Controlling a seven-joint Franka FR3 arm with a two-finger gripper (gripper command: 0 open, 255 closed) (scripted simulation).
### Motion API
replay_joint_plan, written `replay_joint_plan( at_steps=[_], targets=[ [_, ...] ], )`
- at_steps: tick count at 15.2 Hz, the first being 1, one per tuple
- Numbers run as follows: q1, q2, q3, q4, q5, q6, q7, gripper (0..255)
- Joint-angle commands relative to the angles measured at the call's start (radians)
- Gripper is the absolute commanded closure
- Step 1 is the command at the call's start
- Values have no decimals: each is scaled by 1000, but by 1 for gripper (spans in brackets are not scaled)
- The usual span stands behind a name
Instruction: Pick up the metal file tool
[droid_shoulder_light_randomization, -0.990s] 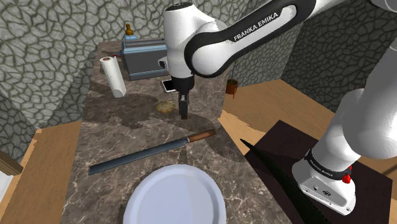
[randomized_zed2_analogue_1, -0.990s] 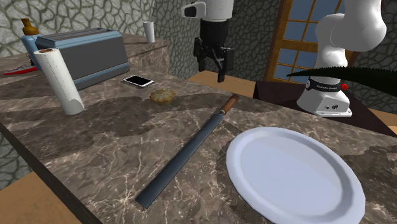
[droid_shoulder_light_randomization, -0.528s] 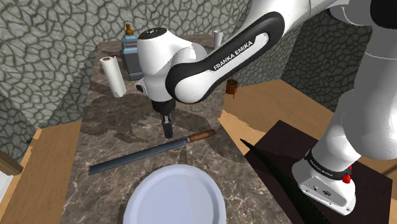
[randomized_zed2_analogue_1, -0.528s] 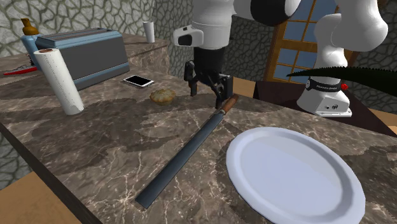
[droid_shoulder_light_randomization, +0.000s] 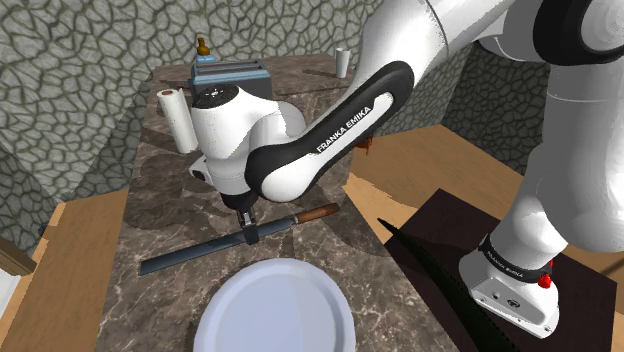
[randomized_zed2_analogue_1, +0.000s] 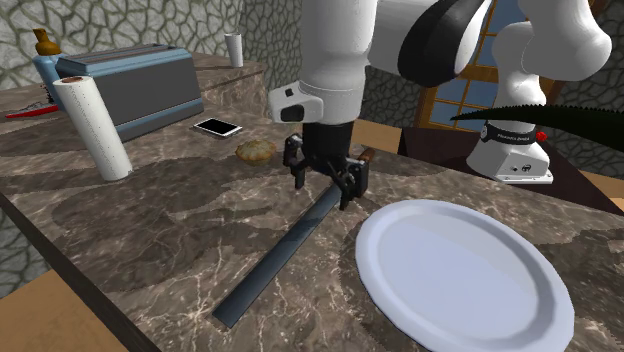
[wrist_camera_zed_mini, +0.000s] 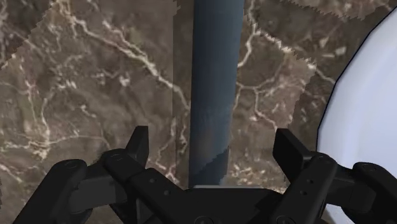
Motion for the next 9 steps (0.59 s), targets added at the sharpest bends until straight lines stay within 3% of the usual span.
replay_joint_plan(
  at_steps=[1, 5, 6, 9],
  targets=[
    [2, 17, -5, -8, -11, 24, 6, 0],
    [7, 39, -12, -14, -23, 50, 15, 0],
    [7, 38, -12, -13, -23, 49, 16, 255],
    [7, 38, -12, -14, -23, 49, 16, 255]
  ],
)
